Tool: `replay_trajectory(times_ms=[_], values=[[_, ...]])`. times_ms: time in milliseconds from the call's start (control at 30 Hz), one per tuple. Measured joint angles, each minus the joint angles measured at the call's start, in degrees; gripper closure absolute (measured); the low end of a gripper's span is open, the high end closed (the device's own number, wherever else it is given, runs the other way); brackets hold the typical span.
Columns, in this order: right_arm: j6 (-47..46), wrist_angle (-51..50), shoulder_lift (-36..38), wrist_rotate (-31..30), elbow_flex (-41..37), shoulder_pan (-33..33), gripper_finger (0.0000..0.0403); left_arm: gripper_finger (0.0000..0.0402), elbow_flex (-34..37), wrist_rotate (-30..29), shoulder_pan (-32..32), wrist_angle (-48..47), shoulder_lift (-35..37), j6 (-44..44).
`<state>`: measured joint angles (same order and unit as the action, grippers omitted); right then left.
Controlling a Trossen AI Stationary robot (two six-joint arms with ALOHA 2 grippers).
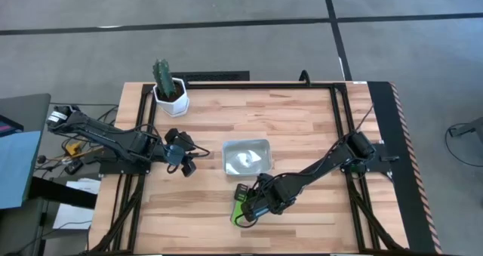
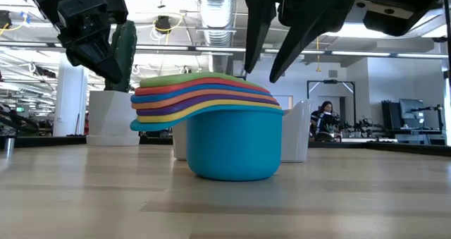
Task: Nest measuring cups in basket
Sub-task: Put the stacked measuring cups into the gray bin
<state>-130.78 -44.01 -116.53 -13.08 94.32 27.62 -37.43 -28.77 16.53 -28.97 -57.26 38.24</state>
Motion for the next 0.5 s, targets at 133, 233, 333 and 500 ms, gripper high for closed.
replay_trajectory(times_ms=[133,233,333,500], values=[[0.13,0.08,0.0,0.89,0.0,0.0,0.0271,0.0295,0.0,0.04,0.0,0.0,-0.01,0.35],[0.42,0.02,0.0,1.0,0.0,0.0,0.0259,0.0295,0.0,0.4,0.0,0.0,0.01,0.61],[2.23,-0.72,0.02,1.03,0.0,0.0,0.0247,0.0295,0.0,0.94,0.0,0.0,-0.01,1.05],[9.59,-4.79,1.92,1.27,0.0,-0.21,0.0221,0.0295,0.0,2.57,0.0,0.02,-0.01,2.28]])
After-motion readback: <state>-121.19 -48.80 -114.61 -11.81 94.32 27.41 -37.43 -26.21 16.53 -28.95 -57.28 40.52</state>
